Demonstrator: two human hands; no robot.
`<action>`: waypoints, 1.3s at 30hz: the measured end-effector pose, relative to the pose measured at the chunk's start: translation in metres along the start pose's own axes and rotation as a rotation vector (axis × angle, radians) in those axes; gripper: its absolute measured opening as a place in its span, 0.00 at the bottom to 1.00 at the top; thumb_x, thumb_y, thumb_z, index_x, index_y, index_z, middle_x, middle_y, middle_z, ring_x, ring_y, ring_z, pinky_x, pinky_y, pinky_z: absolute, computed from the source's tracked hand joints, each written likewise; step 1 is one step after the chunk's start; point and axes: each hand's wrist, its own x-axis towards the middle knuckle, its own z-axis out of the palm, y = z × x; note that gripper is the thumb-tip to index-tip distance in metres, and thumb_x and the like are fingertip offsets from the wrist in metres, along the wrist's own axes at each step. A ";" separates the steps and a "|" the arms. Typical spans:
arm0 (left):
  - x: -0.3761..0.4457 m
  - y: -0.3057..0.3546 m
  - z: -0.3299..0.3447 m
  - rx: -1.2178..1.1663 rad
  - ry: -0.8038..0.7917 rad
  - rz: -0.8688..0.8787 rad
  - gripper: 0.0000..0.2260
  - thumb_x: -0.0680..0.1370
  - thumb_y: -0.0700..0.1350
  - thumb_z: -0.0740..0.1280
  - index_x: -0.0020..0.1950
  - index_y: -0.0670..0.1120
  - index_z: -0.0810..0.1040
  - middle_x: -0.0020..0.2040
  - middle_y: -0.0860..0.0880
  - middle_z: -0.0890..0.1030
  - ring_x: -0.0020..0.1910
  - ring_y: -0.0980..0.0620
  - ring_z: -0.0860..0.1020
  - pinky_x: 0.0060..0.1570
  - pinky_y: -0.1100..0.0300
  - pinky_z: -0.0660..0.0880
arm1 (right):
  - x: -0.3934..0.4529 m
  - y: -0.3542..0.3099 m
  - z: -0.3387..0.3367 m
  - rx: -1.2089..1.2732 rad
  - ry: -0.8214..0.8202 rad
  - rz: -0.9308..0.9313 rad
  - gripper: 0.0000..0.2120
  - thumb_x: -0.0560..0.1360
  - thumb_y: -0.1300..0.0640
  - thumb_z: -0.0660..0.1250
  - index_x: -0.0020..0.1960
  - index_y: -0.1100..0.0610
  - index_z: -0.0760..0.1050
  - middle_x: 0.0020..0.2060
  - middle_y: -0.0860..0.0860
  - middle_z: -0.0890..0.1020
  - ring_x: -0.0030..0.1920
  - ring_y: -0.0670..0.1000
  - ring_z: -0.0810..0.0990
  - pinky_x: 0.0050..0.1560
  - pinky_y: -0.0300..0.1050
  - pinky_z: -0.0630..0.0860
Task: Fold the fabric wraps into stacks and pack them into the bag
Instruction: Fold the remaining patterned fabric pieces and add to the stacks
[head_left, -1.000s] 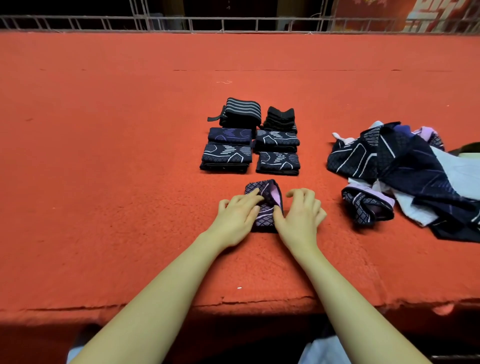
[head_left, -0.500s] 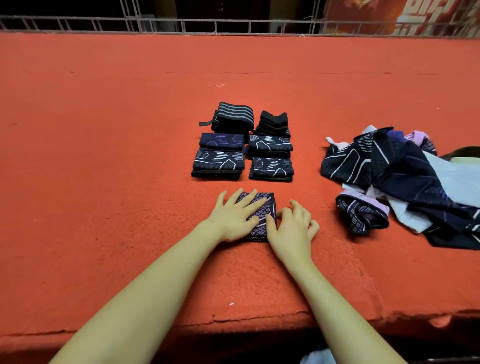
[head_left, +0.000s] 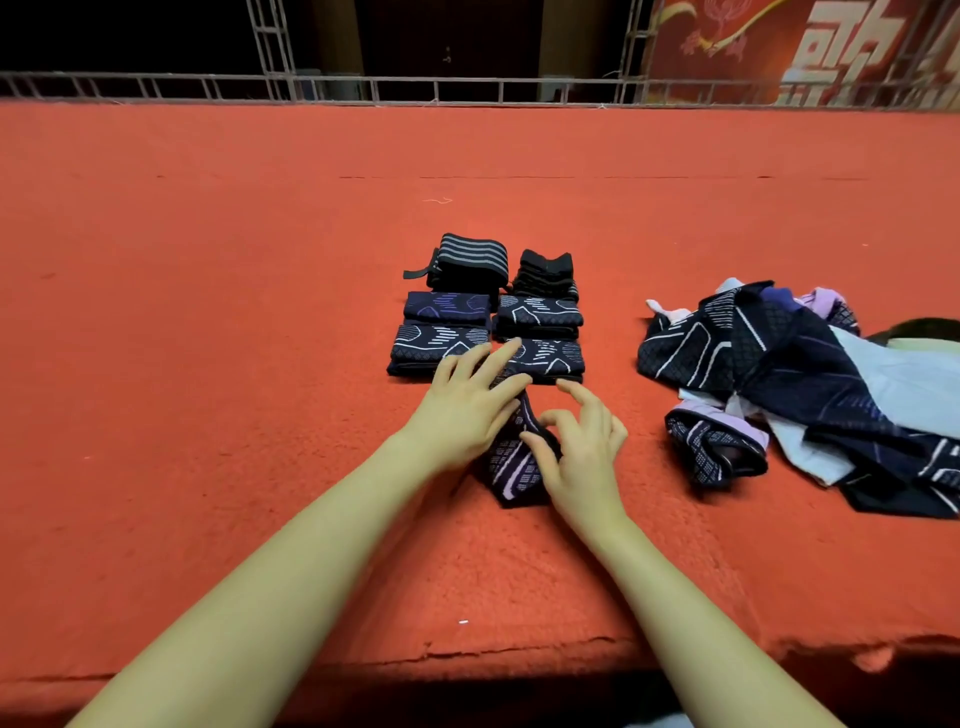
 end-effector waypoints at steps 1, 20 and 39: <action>0.003 -0.004 -0.003 0.014 0.019 0.052 0.17 0.78 0.51 0.54 0.59 0.49 0.79 0.66 0.47 0.75 0.61 0.43 0.73 0.55 0.50 0.60 | 0.005 0.002 -0.002 -0.010 0.008 -0.037 0.11 0.72 0.49 0.63 0.45 0.57 0.76 0.60 0.58 0.74 0.62 0.54 0.68 0.57 0.43 0.56; -0.003 -0.006 0.012 -0.201 0.197 0.010 0.13 0.76 0.51 0.59 0.48 0.47 0.82 0.50 0.52 0.80 0.54 0.51 0.68 0.50 0.56 0.56 | 0.031 0.029 -0.013 -0.025 -0.087 -0.115 0.15 0.75 0.46 0.59 0.47 0.54 0.80 0.58 0.52 0.76 0.58 0.50 0.67 0.54 0.39 0.52; 0.109 -0.041 0.079 0.165 0.333 0.009 0.02 0.68 0.39 0.70 0.40 0.45 0.80 0.55 0.47 0.81 0.58 0.48 0.70 0.53 0.53 0.61 | 0.142 0.097 0.046 -0.150 0.131 -0.088 0.10 0.72 0.48 0.64 0.46 0.49 0.84 0.53 0.49 0.80 0.52 0.52 0.67 0.50 0.40 0.52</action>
